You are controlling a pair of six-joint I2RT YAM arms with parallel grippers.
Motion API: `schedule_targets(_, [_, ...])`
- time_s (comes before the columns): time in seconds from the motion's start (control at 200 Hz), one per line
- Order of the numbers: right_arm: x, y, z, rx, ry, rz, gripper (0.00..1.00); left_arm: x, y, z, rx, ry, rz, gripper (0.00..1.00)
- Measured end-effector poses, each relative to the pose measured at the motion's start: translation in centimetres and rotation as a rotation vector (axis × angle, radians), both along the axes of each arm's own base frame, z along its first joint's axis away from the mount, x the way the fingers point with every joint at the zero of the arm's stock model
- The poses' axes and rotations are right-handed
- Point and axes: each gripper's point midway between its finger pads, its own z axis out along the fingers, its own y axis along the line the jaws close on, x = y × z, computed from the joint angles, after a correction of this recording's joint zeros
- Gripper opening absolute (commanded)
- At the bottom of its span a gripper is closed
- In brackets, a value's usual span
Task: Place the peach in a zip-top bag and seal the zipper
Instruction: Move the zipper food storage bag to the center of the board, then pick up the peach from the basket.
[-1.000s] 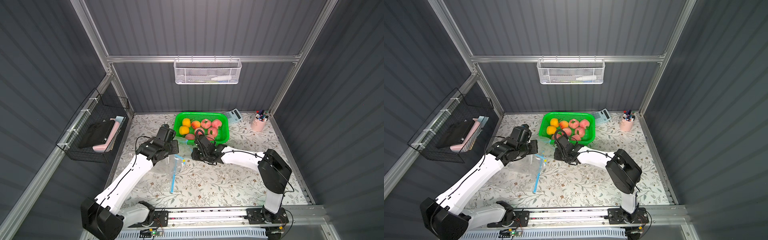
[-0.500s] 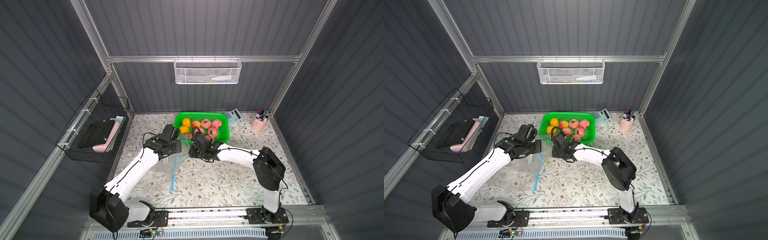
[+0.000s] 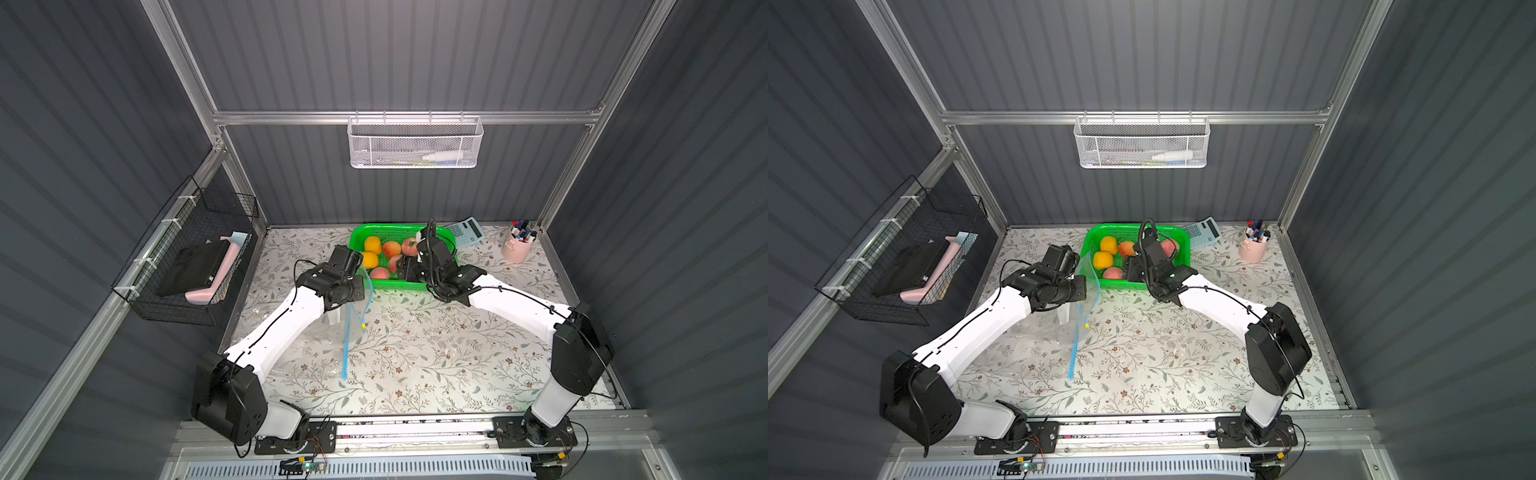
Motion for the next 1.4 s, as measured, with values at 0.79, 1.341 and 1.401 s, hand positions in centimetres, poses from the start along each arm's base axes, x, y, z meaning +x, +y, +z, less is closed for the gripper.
schedule_targets(0.79, [5.3, -16.4, -10.8, -0.226, 0.329, -0.389, 0.73, 0.2, -2.8, 0.8, -0.122, 0.032, -0.146, 0.0])
schedule_targets(1.341, [6.7, -13.8, -10.3, -0.163, 0.313, -0.261, 0.9, 0.1, -4.0, -0.6, -0.144, 0.079, -0.21, 0.0])
schedule_targets(1.401, [7.3, -13.5, -10.9, -0.168, 0.32, -0.254, 0.89, 0.1, -4.0, -0.6, -0.145, 0.079, -0.21, 0.0])
